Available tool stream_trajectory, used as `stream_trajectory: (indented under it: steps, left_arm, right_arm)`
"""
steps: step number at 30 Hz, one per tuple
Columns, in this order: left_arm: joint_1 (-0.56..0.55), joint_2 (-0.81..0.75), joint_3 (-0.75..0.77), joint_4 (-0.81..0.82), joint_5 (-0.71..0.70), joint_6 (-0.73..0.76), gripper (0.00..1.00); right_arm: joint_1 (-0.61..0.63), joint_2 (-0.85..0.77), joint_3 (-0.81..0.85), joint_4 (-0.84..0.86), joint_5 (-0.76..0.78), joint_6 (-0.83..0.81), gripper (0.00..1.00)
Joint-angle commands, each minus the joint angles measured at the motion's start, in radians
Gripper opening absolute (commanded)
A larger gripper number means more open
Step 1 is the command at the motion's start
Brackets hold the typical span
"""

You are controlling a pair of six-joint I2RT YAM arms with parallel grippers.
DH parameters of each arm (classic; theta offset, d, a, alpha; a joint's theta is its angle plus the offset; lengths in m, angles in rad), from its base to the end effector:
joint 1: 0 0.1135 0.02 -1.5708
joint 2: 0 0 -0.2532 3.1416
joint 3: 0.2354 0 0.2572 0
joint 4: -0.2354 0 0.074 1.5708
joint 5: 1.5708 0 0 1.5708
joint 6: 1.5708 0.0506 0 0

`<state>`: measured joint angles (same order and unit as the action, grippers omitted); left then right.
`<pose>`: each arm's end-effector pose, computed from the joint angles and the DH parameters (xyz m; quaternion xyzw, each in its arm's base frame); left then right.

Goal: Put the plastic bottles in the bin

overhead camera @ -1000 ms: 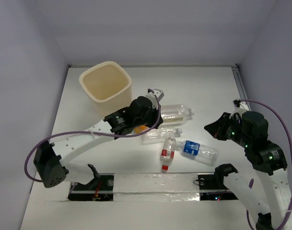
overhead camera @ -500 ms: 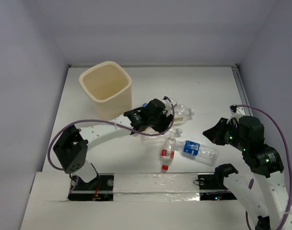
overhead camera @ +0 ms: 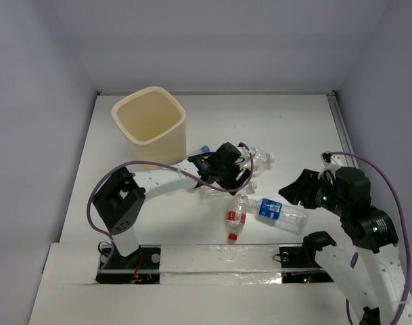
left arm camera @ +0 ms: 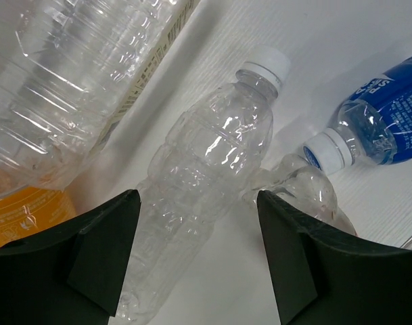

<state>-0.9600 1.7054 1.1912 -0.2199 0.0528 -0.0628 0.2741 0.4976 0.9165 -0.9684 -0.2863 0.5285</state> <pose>0.2236 -0.3241 0.2102 0.4058 0.8184 -0.2198 0.3423 0.0983 0.0425 0.3269 0.0404 0.8654 0.3035 0.3967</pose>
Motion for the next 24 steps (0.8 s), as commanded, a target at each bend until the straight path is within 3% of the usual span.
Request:
stream_trajectory:
  steps: [1, 9, 16, 24]
  left_arm:
    - [0.003, 0.014, -0.007, 0.013, 0.021, 0.015, 0.68]
    - [0.003, 0.068, -0.036, 0.013, 0.016, 0.008, 0.76]
    - [0.003, 0.109, -0.044, 0.021, -0.01, -0.031, 0.76]
    - [0.003, 0.021, -0.042, 0.021, -0.082, -0.083, 0.52]
  right_arm:
    - [-0.006, -0.008, -0.005, 0.005, -0.031, -0.007, 0.62]
    - [-0.006, 0.01, -0.05, -0.004, -0.065, -0.018, 0.72]
    - [-0.006, 0.038, -0.102, -0.013, -0.085, -0.039, 0.79]
    - [0.004, 0.038, -0.185, 0.025, -0.114, -0.018, 0.79]
